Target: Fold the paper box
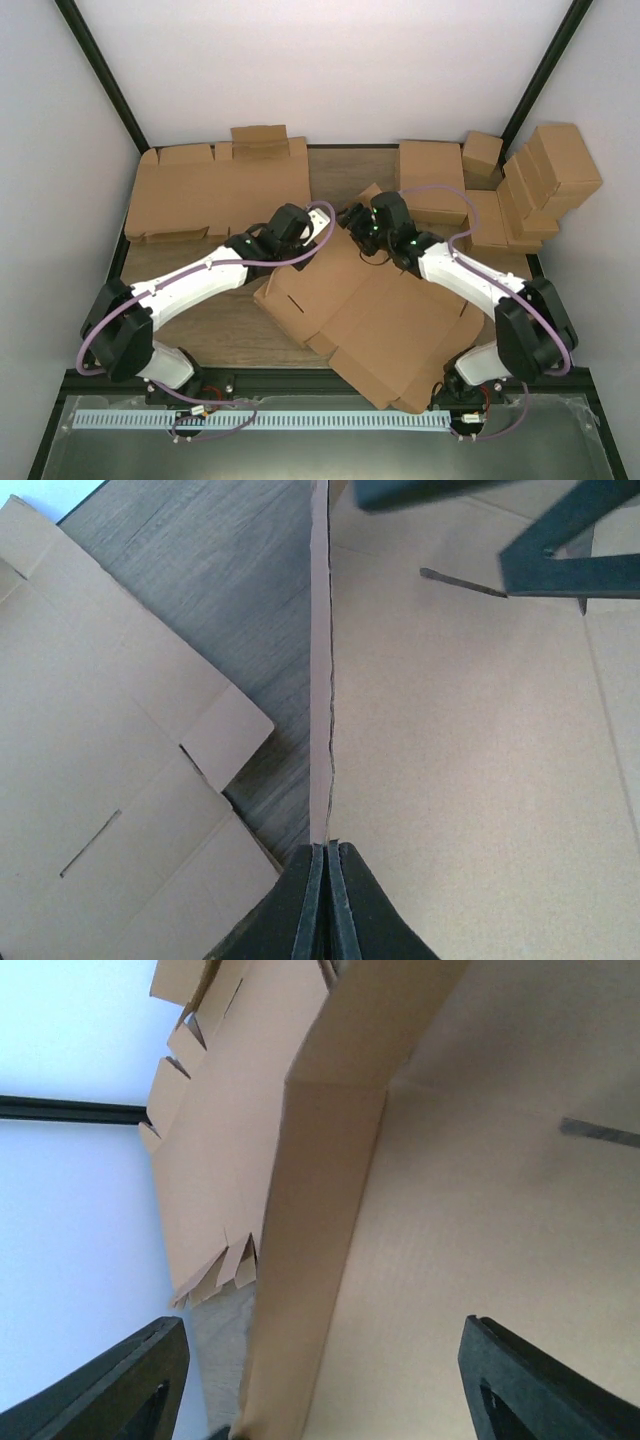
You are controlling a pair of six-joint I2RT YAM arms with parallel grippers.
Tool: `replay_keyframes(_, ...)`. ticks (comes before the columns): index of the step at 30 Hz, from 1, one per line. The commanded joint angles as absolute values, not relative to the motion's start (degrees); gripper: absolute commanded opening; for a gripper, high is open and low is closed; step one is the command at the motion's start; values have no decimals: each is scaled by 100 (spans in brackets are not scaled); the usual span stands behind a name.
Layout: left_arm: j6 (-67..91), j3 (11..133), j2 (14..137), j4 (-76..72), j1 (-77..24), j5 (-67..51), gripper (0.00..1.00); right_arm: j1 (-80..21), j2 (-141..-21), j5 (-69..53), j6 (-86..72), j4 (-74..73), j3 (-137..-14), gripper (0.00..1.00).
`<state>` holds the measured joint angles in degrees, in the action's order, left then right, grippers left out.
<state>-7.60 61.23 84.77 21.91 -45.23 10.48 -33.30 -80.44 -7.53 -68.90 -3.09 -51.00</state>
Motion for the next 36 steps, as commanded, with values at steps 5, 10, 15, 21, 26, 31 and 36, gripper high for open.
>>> replay_keyframes(5, -820, 5888, 8168, 1834, -4778, 1279, 4, -3266, -8582, -1182, -6884, -202, -5949, 74)
replay_keyframes(10, -883, 5907, 8189, 1823, -4980, 1495, 4, -3261, -8991, -1366, -6748, -426, -6230, 73)
replay_keyframes(15, -887, 6067, 8295, 1966, -5149, 1712, 4, -3265, -9053, -1459, -6890, -323, -6028, 63)
replay_keyframes(21, -914, 6143, 8374, 2016, -5332, 1918, 4, -3269, -9000, -1415, -6909, -442, -5994, 23)
replay_keyframes(26, -851, 6387, 8440, 2208, -5425, 1892, 5, -3266, -8948, -1503, -6858, -304, -5869, 1)
replay_keyframes(31, -640, 6720, 8220, 2564, -5423, 1340, 44, -3261, -8693, -1619, -6757, 104, -5545, 1)
replay_keyframes(36, -12, 7263, 8082, 3326, -5348, 586, 100, -3261, -8294, -1902, -6636, 811, -5126, 1)
